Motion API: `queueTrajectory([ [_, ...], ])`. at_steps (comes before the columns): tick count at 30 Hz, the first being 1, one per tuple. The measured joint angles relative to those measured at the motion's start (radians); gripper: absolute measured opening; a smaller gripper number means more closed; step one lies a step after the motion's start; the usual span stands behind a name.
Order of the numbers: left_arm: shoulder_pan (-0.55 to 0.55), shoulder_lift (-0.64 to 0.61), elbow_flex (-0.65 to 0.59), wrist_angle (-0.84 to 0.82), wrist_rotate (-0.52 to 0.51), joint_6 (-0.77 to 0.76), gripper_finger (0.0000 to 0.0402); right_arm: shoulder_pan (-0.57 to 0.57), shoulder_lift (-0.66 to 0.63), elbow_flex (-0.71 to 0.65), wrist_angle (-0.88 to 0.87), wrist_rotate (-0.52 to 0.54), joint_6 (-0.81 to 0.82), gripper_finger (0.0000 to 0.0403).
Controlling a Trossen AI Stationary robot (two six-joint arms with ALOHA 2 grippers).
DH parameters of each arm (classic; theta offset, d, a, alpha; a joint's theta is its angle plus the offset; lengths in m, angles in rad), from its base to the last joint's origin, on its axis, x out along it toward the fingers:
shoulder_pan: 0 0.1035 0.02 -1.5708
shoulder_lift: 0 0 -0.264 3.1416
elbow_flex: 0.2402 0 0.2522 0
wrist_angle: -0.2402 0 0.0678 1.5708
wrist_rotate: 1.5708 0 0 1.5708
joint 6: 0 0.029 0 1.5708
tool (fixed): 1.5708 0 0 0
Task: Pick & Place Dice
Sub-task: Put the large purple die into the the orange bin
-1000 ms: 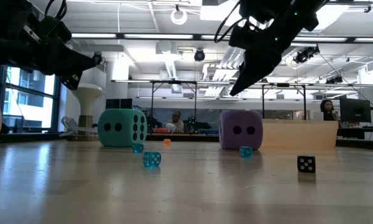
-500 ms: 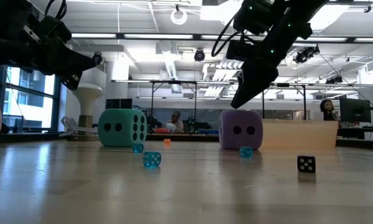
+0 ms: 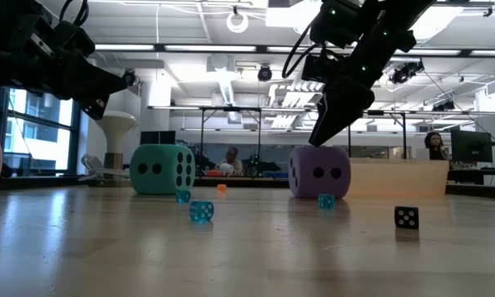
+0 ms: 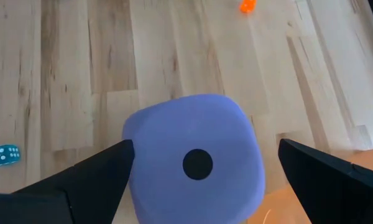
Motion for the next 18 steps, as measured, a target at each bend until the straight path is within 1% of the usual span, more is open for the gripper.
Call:
queueTrajectory([
  [14, 0.0, 0.0, 0.0, 0.0, 0.0, 0.001, 0.0002, 0.0, 0.0, 0.0, 0.025, -0.003, -0.026, 0.0394],
  [18, 0.0, 0.0, 0.0, 0.0, 0.0, 0.001, 0.0002, -0.001, 0.0, 0.0, 0.006, -0.036, -0.003, 0.0394],
])
